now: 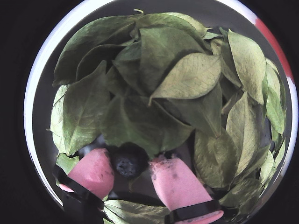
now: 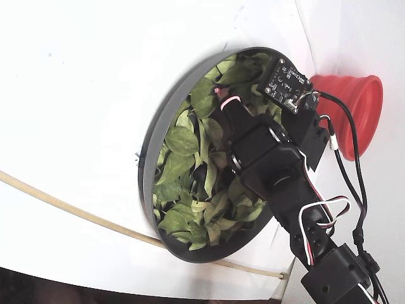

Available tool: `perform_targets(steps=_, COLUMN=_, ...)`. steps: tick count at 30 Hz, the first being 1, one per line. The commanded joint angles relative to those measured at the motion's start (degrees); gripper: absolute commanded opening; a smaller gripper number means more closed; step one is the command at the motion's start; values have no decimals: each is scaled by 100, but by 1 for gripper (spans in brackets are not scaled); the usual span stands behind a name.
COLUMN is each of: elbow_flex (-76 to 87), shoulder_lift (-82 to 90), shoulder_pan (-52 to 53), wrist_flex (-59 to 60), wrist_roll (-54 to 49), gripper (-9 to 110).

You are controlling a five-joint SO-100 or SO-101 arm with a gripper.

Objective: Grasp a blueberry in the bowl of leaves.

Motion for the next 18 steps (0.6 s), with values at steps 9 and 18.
perform_targets(steps=9, elbow_flex=-220, shoulder_lift=88, shoulder_pan=105, wrist_flex=-105, wrist_roll=-70, gripper=11)
perform_targets(steps=18, elbow_flex=-202, shoulder_lift=255, shoulder_pan=105, wrist_flex=-105, wrist_roll=-141, gripper=10)
